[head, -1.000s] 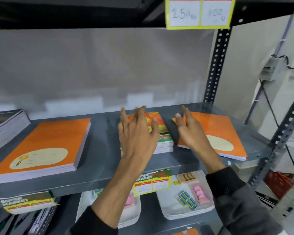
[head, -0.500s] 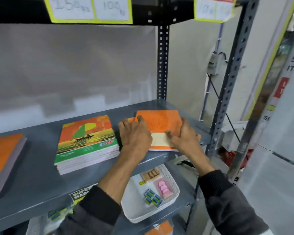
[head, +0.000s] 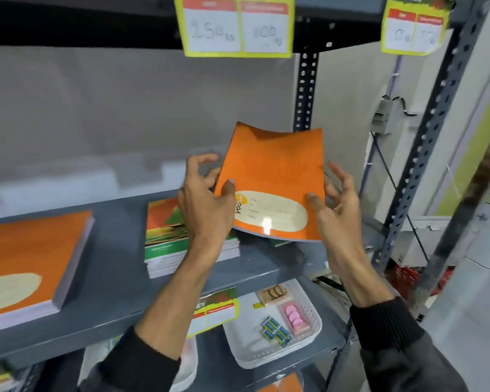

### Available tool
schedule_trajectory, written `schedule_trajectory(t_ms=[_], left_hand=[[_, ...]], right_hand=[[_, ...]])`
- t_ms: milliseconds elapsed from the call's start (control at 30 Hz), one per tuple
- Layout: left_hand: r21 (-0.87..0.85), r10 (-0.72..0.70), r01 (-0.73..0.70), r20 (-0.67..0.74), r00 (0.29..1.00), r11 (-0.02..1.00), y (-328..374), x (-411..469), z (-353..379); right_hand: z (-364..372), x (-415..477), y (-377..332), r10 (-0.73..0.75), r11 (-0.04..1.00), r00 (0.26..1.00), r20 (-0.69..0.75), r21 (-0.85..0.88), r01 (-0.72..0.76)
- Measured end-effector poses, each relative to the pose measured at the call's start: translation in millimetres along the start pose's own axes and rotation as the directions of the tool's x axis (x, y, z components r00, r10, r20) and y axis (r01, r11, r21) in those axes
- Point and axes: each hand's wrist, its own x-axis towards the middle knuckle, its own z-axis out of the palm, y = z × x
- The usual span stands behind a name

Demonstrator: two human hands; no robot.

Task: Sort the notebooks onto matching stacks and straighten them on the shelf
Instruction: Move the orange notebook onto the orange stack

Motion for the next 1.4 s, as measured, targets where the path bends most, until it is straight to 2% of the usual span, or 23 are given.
schedule_trajectory(t_ms=[233,400,500,667,800,900,933,1033,1133,1267,1400], left_hand=[[0.076,-0.011,0.027,-0.198,0.98,0.997,-8,32,-142],[0.272,0.054,0.026,-0.284,0.957,0.962,-25,36,-239],[0.372,0.045,0.079,-0.312,0.949,0.925,-41,33,-284],[0.415,-0.061,0.215,-0.353,0.934,0.884,-70,28,-334],[0.554,-0.081,0.262,-0.329,0.941,0.79,-88,20,-355],[0.676,-0.127,0.28,-0.267,0.955,0.682,-96,15,-362],[0.705,-0.126,0.26,-0.238,0.963,0.659,-96,13,-362],[0.783,-0.121,0.203,-0.163,0.979,0.588,-89,13,-355],[0.829,-0.062,0.157,-0.147,0.987,0.537,-74,16,-335],[0.731,0.052,0.014,-0.068,0.996,0.682,-52,22,-277],[0.593,0.018,-0.063,0.083,0.996,0.802,-30,19,-190]], right_hand=[[131,-28,-33,-0.066,0.994,0.983,0.172,0.097,0.05],[221,-68,-42,-0.044,0.996,0.952,0.304,0.086,0.018],[266,-91,-31,0.01,0.996,0.932,0.362,0.079,-0.041],[316,-122,-19,0.085,0.996,0.895,0.438,-0.046,-0.072],[333,-142,-9,0.152,0.975,0.85,0.504,-0.215,-0.046],[334,-151,-6,0.234,0.884,0.791,0.565,-0.463,0.069],[333,-151,-5,0.267,0.866,0.772,0.577,-0.494,0.07],[326,-147,-12,0.308,0.884,0.75,0.585,-0.467,0.002],[312,-136,-21,0.277,0.923,0.79,0.547,-0.381,-0.06],[272,-107,-41,0.142,0.964,0.874,0.464,-0.264,-0.017],[203,-71,-50,0.096,0.944,0.933,0.347,-0.329,0.025]])
